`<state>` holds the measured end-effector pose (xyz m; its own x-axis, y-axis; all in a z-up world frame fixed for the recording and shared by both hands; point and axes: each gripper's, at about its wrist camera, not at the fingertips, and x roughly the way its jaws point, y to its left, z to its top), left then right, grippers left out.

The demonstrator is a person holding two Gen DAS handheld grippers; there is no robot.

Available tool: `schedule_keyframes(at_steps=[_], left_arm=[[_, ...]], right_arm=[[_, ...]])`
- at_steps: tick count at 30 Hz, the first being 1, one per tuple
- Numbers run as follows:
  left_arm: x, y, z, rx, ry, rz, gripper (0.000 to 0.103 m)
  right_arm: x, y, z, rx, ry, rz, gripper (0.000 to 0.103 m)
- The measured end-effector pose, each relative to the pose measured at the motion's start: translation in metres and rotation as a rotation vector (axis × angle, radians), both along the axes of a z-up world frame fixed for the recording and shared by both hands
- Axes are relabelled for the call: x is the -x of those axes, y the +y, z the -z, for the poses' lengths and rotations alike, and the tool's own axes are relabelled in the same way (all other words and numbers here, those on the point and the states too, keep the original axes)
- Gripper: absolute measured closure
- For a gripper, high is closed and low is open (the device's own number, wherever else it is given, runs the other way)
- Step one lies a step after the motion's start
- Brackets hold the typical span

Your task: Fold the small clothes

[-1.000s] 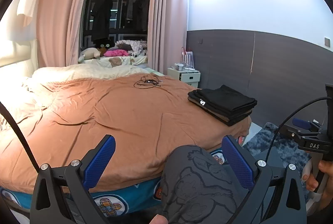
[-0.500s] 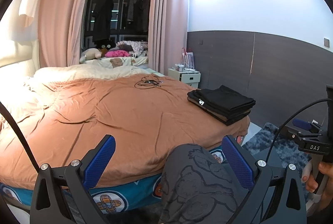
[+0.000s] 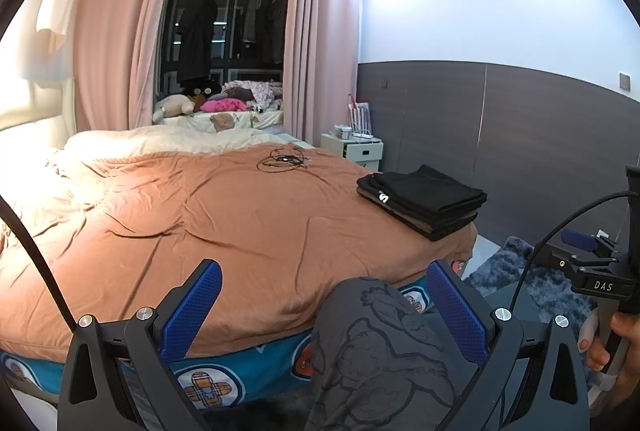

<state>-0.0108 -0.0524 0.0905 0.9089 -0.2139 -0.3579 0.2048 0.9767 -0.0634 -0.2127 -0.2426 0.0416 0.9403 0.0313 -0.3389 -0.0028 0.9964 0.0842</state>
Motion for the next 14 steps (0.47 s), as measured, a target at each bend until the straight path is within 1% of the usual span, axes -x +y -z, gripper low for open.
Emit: schedule_keyframes(at_steps=[14], left_arm=[[0.0015,-0.0074,0.0,-0.004,-0.01,0.013,0.0]], right_arm=[[-0.0028,-0.0015,0.0032,-0.004,0.009,-0.003,0.0]])
